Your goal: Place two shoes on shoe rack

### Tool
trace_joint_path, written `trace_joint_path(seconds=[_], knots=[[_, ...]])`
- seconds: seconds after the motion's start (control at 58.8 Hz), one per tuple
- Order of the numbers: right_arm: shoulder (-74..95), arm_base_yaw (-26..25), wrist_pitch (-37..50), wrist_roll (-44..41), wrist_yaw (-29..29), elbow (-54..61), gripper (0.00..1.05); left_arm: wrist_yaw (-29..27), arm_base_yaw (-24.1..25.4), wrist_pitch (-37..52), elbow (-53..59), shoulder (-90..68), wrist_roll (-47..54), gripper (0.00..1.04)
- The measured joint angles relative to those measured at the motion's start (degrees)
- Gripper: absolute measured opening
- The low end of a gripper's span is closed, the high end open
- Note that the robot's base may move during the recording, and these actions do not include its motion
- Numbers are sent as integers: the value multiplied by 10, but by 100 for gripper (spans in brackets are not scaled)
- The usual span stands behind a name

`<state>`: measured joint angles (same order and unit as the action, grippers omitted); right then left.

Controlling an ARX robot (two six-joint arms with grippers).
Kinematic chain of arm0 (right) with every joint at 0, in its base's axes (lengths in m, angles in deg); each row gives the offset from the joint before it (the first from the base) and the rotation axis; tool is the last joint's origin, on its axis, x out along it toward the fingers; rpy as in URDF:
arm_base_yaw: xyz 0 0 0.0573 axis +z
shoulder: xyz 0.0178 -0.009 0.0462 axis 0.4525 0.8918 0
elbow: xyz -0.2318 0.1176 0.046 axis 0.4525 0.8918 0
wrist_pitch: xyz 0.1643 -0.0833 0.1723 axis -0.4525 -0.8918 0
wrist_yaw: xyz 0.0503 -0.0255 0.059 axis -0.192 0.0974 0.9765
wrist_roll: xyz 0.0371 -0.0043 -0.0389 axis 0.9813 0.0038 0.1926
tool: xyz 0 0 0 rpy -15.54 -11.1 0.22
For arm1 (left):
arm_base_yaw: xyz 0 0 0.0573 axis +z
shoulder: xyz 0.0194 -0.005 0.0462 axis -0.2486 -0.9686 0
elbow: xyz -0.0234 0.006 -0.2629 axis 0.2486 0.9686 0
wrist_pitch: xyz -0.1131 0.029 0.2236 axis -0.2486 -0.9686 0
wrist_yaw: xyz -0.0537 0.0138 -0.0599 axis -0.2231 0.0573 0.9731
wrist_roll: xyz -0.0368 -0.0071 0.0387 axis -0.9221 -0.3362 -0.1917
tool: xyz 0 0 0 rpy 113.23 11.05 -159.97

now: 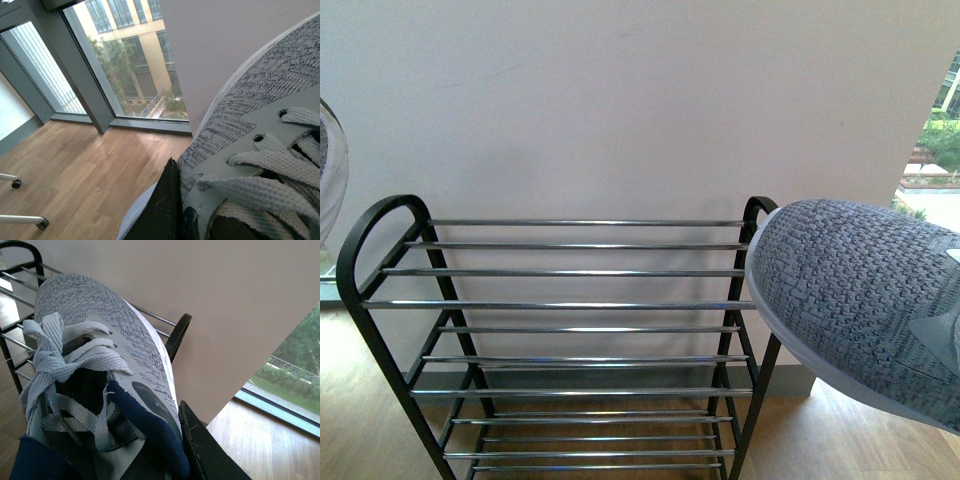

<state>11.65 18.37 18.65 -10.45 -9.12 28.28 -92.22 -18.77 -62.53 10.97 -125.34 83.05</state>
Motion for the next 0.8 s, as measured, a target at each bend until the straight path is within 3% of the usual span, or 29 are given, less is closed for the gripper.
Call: trace_joint_path(seconds=[0.068,0.119,0.221,0.374,0.51,0.799], knots=[[0,0,0,0,4,0,1,0,0,0,0,0,0,2],[4,-15,-19,47,70,-4,1,0,0,0,0,0,0,2],[8,-7,-32,109,103,-9,1,0,0,0,0,0,0,2],[61,79,-4,182,42,-29,1,0,0,0,0,0,0,2],[198,180,79,236,-47,-86,1,0,0,0,0,0,0,2],[484,235,146,314,-148,-241,1,0,0,0,0,0,0,2]])
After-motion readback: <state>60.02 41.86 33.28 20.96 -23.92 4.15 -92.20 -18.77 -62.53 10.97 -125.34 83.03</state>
